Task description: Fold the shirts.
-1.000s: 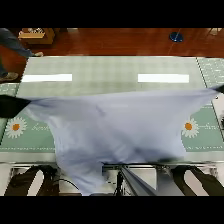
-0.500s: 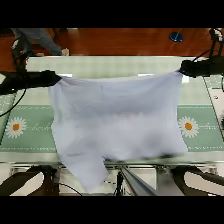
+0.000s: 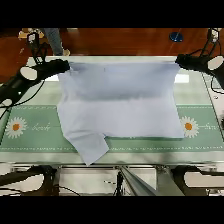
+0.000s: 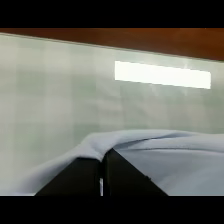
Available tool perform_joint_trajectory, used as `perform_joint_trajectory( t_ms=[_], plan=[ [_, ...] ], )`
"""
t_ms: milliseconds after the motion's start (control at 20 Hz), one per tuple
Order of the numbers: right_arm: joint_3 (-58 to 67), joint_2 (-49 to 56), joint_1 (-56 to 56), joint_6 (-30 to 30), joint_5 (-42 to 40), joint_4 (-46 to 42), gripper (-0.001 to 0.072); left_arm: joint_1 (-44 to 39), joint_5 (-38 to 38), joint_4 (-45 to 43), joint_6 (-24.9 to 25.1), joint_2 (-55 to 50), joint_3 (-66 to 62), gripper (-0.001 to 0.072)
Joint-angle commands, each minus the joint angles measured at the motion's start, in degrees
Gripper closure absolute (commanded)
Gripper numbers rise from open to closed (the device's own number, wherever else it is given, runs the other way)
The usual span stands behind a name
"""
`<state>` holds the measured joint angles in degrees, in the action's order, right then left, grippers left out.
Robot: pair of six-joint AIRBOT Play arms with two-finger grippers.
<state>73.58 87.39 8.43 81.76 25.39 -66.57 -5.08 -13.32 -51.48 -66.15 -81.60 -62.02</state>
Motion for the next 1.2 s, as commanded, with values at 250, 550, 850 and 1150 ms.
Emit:
perform_joint_trajectory(
  t_ms=[250, 550, 850, 1150],
  plan=[
    [-0.02, 4.11, -0.07, -0.44, -5.90, 1.97, 0.0685, -2.82, 8.31, -0.13, 0.15, -8.00, -2.60, 0.0687],
    [-0.02, 0.94, 1.20, -1.11, 11.19, -7.17, 0.0685, -0.92, -8.96, -7.43, 0.15, -3.69, -2.60, 0.0687],
    [-0.04, -1.25, 2.86, -1.07, 22.51, -12.07, 0.0685, 3.87, -27.98, -10.25, -0.09, -2.34, -2.58, 0.0687],
    [-0.04, 2.82, 0.59, -0.17, 25.70, -11.41, 0.0685, 1.44, -28.79, -10.08, -1.62, -6.08, -2.51, 0.0686]
  ],
)
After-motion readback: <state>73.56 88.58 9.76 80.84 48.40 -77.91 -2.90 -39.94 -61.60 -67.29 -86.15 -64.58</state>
